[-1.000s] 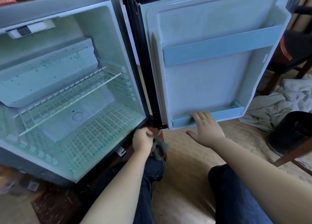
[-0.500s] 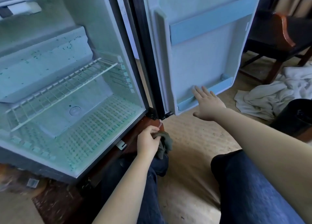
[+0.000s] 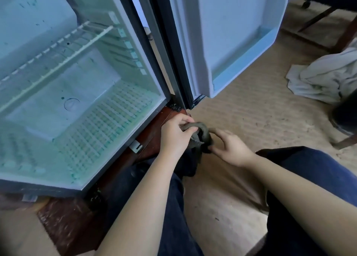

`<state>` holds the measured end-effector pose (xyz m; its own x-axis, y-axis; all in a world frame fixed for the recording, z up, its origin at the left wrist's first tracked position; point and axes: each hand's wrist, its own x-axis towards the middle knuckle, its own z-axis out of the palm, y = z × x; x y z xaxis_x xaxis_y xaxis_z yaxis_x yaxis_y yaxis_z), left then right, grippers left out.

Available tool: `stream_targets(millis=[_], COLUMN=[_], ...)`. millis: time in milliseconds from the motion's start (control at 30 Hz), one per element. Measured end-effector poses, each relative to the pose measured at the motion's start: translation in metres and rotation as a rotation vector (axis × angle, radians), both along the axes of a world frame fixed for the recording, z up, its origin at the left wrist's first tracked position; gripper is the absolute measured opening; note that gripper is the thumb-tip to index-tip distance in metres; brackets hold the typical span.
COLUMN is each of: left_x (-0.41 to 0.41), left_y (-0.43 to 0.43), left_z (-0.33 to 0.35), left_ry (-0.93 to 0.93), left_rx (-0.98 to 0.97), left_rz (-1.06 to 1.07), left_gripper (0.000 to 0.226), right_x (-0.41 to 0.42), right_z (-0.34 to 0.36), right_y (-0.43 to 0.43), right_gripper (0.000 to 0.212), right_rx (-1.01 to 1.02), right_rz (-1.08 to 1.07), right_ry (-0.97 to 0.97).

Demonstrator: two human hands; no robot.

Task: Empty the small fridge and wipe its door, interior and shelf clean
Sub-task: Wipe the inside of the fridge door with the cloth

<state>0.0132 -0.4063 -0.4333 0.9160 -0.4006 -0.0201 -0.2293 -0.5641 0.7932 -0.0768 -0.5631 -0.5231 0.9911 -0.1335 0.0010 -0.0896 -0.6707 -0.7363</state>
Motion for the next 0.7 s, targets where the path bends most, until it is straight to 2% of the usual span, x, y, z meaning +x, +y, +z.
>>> stream_targets(millis=[167,267,367,533,633,700], left_x=[0.006,0.016,0.023,0.023,0.025,0.026], left_y=[-0.003,0.0,0.004,0.008,0.008,0.009], left_z=[0.0,-0.003,-0.005,-0.008,-0.009,-0.011], left_ry=[0.058,-0.159,-0.219,-0.227,-0.195,-0.172], left_rx=[-0.062,0.206,0.302,0.254,0.233,0.222], left_rz=[0.05,0.129,0.129,0.087,0.082,0.077], left_gripper=[0.014,0.018,0.025,0.017,0.013,0.012], right_x=[0.012,0.022,0.032,0.053,0.067,0.076], right_z=[0.009,0.014,0.016,0.019,0.015,0.009], right_y=[0.006,0.001,-0.002,0.009,0.025,0.037], right_gripper=[0.016,0.003,0.007,0.03,0.026,0.033], right_rx=[0.174,0.301,0.276,0.389,0.356,0.314], right_rz=[-0.11,-0.232,-0.338,-0.546,-0.585,-0.624], right_ry=[-0.075,-0.05,-0.133,-0.255,-0.321,-0.375])
